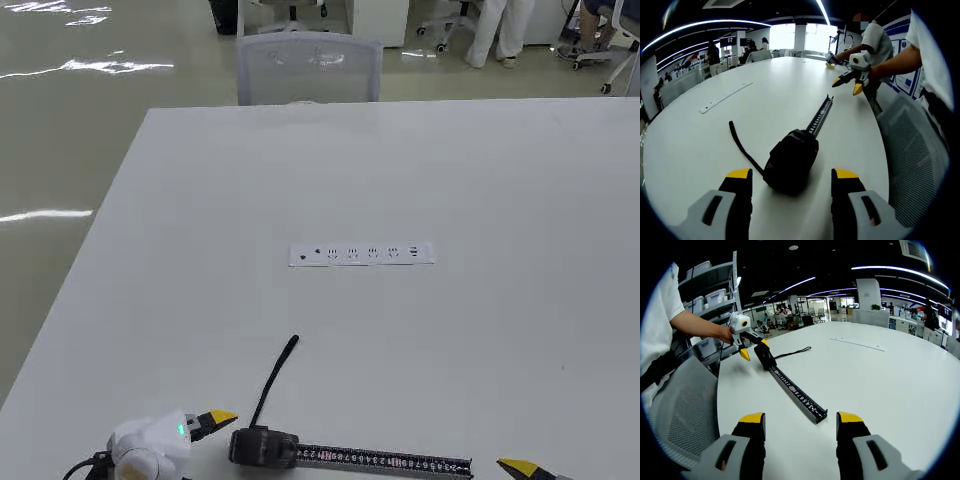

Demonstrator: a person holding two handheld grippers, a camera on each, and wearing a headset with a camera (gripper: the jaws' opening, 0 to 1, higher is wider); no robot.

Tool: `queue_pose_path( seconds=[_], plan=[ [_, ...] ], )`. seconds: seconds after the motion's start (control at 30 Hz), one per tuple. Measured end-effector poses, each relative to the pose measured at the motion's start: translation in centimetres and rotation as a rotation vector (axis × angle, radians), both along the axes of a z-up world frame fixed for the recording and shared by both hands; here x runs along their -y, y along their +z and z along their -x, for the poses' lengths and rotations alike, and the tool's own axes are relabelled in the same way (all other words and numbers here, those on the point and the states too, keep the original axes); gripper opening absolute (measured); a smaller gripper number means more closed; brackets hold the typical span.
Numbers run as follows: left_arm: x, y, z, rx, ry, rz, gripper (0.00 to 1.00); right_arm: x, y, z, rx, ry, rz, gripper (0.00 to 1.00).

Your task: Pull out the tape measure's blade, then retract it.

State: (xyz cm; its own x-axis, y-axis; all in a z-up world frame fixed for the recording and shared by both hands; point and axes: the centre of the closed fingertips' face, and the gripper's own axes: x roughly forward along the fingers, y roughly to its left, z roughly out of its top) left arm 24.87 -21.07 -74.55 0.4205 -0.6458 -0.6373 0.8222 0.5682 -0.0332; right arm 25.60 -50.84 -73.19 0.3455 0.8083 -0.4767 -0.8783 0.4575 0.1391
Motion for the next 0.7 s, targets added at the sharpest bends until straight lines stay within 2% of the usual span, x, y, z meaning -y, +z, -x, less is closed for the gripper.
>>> queue_pose_path(
  seconds=[0.37,0.7],
  plan=[
    [0.1,-0.6,-0.2,-0.007,-0.028,-0.014,0.6,0.1,-0.5,-0.4,-0.006,0.026,0.015,0.56],
    [0.6,-1.1,-0.4,-0.025,-0.015,-0.013,0.6,0.3,-0.7,-1.0,-0.006,0.027,0.018,0.55]
  ],
)
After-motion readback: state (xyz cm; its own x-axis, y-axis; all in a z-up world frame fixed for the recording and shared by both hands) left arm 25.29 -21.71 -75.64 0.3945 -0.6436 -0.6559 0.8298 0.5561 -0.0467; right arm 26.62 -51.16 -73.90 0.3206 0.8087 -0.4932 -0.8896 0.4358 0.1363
